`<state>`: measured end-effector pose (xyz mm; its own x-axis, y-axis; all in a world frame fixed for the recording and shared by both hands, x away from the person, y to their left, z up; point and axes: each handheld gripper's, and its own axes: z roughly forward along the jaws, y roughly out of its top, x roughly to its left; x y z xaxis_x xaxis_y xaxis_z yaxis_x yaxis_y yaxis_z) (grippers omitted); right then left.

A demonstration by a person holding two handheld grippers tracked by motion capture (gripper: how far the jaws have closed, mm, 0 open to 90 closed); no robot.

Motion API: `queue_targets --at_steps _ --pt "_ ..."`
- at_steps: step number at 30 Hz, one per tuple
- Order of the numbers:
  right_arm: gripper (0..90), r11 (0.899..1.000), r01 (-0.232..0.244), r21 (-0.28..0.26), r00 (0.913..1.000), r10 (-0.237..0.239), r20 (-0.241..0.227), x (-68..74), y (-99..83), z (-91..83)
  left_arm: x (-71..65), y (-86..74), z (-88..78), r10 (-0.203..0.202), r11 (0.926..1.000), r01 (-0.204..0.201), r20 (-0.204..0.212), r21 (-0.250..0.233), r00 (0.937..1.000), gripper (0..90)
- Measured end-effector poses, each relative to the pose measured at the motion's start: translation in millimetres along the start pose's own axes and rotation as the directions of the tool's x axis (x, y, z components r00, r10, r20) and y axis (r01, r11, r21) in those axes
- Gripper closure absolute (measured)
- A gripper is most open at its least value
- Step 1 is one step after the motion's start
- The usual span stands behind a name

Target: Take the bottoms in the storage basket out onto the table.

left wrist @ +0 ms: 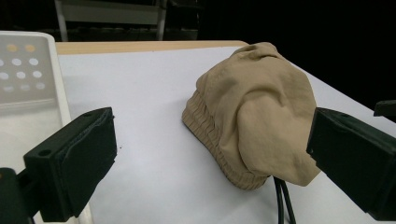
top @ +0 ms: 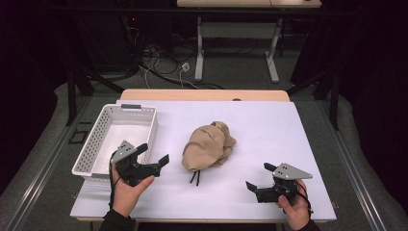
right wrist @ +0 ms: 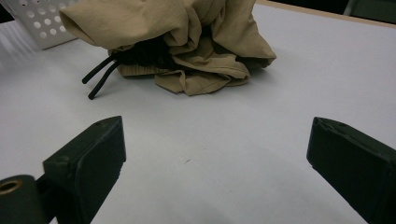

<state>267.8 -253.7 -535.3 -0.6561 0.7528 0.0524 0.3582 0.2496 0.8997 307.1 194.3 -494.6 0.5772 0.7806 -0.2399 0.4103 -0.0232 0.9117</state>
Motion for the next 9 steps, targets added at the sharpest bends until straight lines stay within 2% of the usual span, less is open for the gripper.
queue_targets --at_steps 9 --pt "4.3 1.0 0.0 0.001 1.0 0.0 0.002 -0.5 -0.2 0.4 0.0 -0.7 0.6 -0.002 1.0 0.002 -0.001 0.004 1.0 1.7"
